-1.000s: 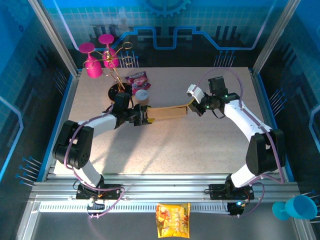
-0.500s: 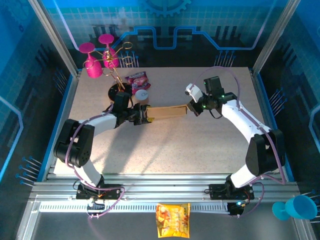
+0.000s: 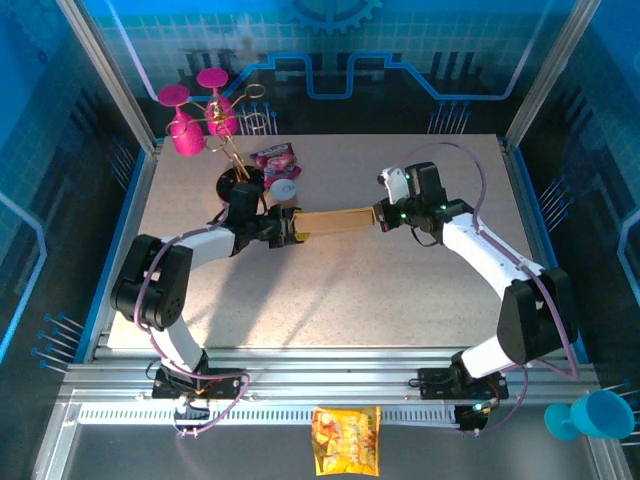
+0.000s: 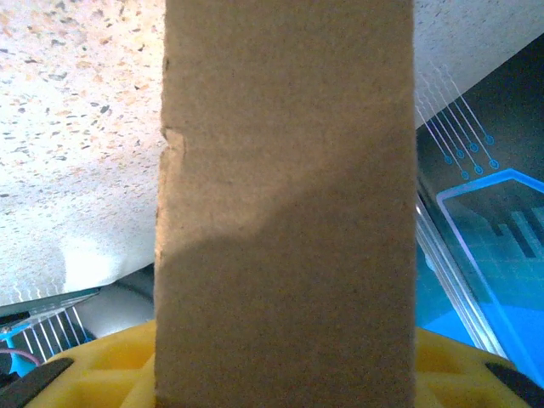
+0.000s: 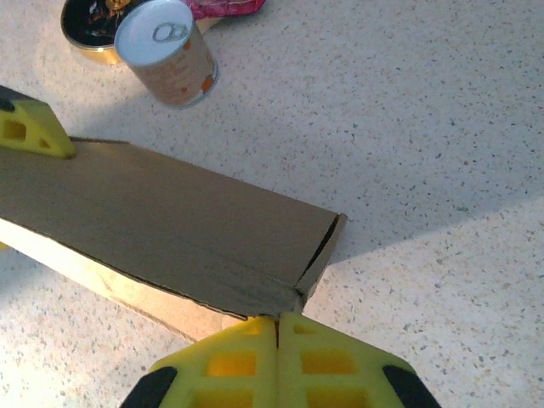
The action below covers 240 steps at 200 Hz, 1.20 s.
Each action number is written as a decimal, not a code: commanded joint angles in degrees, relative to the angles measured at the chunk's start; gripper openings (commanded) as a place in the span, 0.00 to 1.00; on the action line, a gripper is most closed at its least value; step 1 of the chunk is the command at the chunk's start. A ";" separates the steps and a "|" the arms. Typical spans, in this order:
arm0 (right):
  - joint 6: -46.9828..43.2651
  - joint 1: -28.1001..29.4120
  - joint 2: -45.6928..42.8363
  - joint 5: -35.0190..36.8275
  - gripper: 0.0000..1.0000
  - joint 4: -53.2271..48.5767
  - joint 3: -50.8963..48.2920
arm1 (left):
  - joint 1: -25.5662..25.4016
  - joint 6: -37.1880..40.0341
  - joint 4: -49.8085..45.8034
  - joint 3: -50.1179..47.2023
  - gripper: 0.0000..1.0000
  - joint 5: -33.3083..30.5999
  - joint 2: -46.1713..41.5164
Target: Fold the paper box
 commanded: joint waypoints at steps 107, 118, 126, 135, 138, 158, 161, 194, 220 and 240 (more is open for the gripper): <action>3.43 2.06 -4.68 -3.89 0.00 29.18 -17.77 | -0.91 -29.12 8.68 -2.96 0.30 -2.20 1.48; 3.96 1.04 -4.66 -5.55 0.00 31.64 -18.97 | -0.92 -29.29 8.76 -3.04 0.28 -2.31 1.24; 4.75 0.38 -4.41 -7.18 0.01 33.74 -19.63 | -0.89 -29.45 8.99 -3.17 0.27 -2.19 1.22; 6.02 -0.30 -3.98 -8.57 0.02 36.16 -20.52 | -0.97 -29.75 9.55 -3.25 0.27 -2.23 1.16; 6.57 -0.51 -3.80 -8.98 0.02 36.98 -20.78 | -0.97 -29.77 9.67 -3.26 0.27 -2.23 1.23; 9.97 -1.31 -2.49 -12.02 0.01 40.69 -21.54 | -0.97 -30.04 10.38 -3.36 0.27 -2.01 1.27; 10.18 -1.32 -2.27 -11.99 0.01 40.75 -21.50 | -0.97 -30.04 10.44 -3.41 0.27 -2.05 1.30; 11.33 -1.26 -1.50 -11.25 0.01 41.97 -22.50 | -1.14 -30.60 11.69 -3.73 0.27 -1.85 1.33; 9.87 -0.97 -1.49 -10.27 0.01 41.22 -23.03 | -1.24 -31.57 13.84 -3.80 0.27 -1.89 1.90; 8.42 -0.58 -1.17 -8.35 0.01 40.71 -23.22 | -1.32 -32.19 15.61 -3.80 0.27 -1.71 2.46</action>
